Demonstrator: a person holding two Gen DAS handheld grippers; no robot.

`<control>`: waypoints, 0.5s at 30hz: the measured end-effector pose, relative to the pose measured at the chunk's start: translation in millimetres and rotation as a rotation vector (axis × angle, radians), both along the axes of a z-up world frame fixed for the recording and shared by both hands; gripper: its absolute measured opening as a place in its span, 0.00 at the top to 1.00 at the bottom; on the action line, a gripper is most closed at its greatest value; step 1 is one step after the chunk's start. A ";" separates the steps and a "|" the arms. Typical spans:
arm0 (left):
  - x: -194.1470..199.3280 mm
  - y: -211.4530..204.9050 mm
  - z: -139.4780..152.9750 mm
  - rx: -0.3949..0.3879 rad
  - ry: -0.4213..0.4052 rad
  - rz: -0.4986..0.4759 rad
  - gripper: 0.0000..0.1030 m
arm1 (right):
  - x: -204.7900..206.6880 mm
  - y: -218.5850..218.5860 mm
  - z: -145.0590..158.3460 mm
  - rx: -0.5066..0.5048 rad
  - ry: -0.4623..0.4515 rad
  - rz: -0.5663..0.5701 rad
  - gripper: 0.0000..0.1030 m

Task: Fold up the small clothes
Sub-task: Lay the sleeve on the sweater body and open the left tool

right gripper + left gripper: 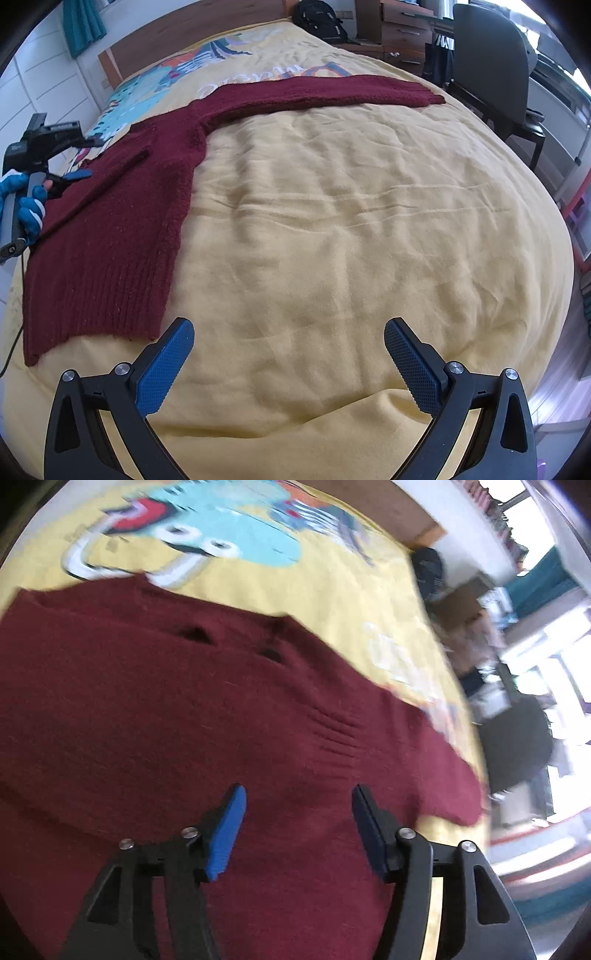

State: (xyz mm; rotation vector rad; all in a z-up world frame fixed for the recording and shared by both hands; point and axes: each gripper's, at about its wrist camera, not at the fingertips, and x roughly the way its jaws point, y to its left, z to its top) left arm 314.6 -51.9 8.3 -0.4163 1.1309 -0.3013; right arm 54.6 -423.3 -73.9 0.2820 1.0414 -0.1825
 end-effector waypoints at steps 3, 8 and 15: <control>-0.6 2.6 -13.9 0.174 0.007 0.014 0.47 | -0.5 0.8 0.4 -0.006 -0.003 0.000 0.00; -17.7 -13.2 -38.6 0.274 0.015 -0.037 0.47 | 0.1 2.1 0.7 -0.012 0.000 0.000 0.00; -29.7 -0.9 -21.5 0.216 -0.062 -0.013 0.47 | -2.5 4.3 3.9 -0.025 -0.007 0.000 0.00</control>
